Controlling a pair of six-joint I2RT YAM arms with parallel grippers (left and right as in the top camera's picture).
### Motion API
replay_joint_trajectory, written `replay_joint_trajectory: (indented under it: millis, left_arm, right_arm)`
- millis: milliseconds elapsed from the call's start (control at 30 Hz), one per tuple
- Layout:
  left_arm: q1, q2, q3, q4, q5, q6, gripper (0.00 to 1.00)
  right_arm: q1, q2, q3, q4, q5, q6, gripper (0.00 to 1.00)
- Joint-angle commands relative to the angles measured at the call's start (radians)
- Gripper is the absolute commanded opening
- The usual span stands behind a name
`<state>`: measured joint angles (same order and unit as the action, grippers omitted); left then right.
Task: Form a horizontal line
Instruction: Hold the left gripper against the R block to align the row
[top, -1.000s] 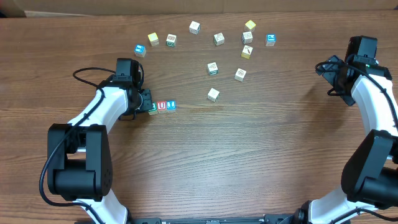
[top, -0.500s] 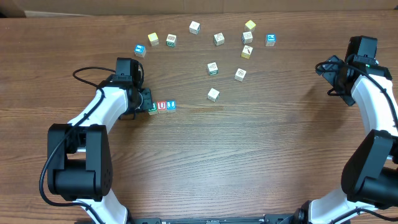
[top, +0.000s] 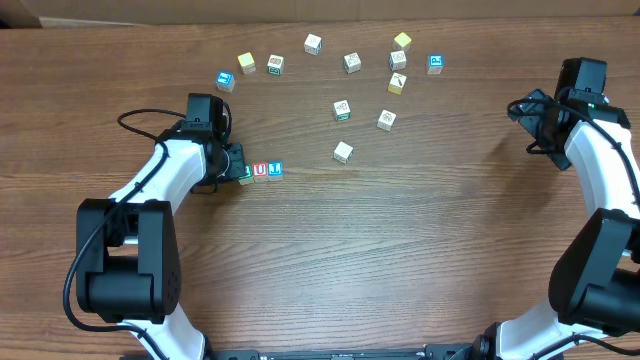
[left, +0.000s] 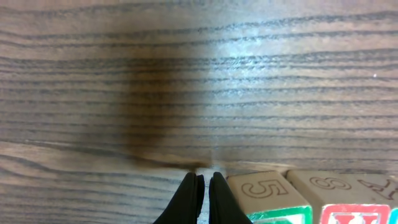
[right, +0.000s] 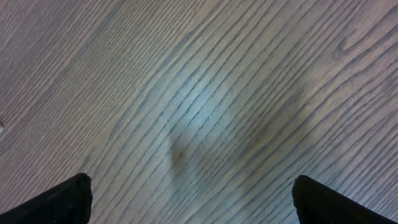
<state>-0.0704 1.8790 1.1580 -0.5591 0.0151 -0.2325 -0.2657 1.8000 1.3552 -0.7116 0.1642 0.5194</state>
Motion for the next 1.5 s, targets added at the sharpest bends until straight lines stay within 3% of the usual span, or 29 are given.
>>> replay_joint_trajectory:
  millis: [0, 767, 1033, 1467]
  left_arm:
    - [-0.002, 0.005, -0.004, 0.010, 0.039, 0.007, 0.04]
    - [-0.002, 0.005, -0.004, 0.046, 0.046, 0.008, 0.05]
    - [-0.002, 0.005, -0.004, -0.019, 0.025, 0.008, 0.06]
    - [0.005, 0.005, 0.050, -0.145, -0.206, 0.008, 0.08]
  right_arm:
    - [0.000, -0.016, 0.013, 0.002, 0.011, -0.005, 1.00]
    - [0.000, -0.016, 0.013, 0.002, 0.011, -0.005, 1.00]
    - [0.000, -0.016, 0.013, 0.002, 0.011, -0.005, 1.00]
    - [0.000, -0.016, 0.013, 0.002, 0.011, -0.005, 1.00]
